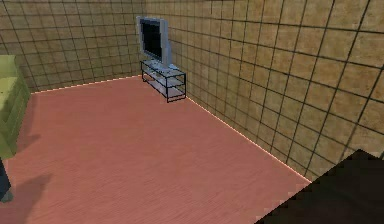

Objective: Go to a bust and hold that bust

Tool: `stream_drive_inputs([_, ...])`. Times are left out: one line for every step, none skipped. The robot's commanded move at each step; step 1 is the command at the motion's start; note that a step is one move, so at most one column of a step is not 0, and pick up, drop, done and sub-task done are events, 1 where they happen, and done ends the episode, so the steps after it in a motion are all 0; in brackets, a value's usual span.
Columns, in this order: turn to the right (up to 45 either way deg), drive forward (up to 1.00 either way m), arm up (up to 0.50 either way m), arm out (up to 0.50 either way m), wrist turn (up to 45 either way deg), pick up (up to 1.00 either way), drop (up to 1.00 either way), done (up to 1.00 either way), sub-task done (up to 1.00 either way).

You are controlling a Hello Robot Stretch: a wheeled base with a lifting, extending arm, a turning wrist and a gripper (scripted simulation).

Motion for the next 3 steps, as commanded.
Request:
stream_drive_inputs([0.0, 0.00, 0.00, 0.00, 45.0, 0.00, 0.00, 0.00, 0.00])
stream_drive_inputs([0.0, 0.00, 0.00, 0.00, 45.0, 0.00, 0.00, 0.00, 0.00])
stream_drive_inputs([0.0, 0.00, 0.00, 0.00, 3.0, 0.00, 0.00, 0.00, 0.00])
